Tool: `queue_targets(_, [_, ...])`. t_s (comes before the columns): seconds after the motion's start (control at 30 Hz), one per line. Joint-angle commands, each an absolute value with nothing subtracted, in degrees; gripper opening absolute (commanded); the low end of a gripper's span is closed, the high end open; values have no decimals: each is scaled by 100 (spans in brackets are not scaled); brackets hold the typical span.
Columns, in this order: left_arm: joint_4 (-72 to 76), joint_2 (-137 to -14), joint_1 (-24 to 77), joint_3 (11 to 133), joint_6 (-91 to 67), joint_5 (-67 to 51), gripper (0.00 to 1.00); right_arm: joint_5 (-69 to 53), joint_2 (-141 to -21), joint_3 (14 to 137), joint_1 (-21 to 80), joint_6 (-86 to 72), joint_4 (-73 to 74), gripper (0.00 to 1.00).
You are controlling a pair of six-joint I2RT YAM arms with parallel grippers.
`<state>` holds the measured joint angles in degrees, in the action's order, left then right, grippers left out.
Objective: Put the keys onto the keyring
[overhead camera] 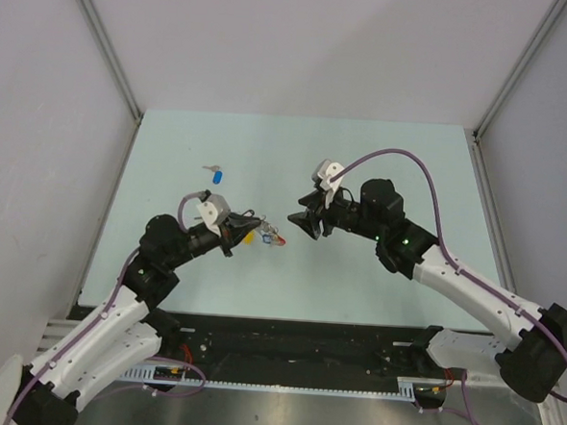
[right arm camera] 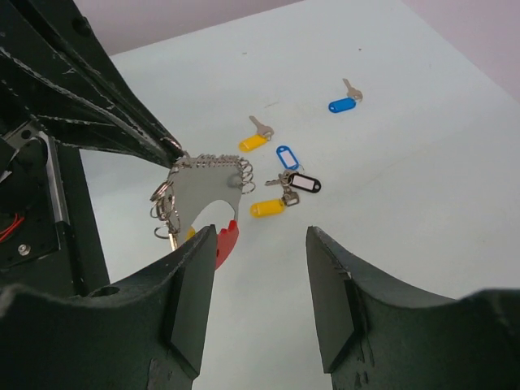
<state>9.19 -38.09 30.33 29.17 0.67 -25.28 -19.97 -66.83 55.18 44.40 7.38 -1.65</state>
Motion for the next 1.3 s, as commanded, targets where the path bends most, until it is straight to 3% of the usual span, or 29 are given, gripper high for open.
queue_targets(0.0, [1714,-3516,2559,2673,-782,-2926,0,-1995,-7013,5476,4430,483,-843,53])
queue_targets(0.23, [1425,-2901,1715,2513,-923,-2883,0,-1785,-8085,5467,4412,326,-1476,53])
queue_targets(0.47, [669,-2216,1679,2680,-370,-1936,0,-1627,-9429,5792,4473,45,-2056,51])
queue_targets(0.73, [361,-1776,1687,2681,-167,-1319,0,-458,-10853,6345,4930,-325,-2575,51])
queue_targets(1.1, [176,-1617,1854,2716,-53,-1037,0,782,-12111,7909,5256,-887,-1381,49])
queue_targets(1.27, [167,-1608,1898,2716,-44,-1011,0,931,-12392,8358,5335,-1011,-950,42])
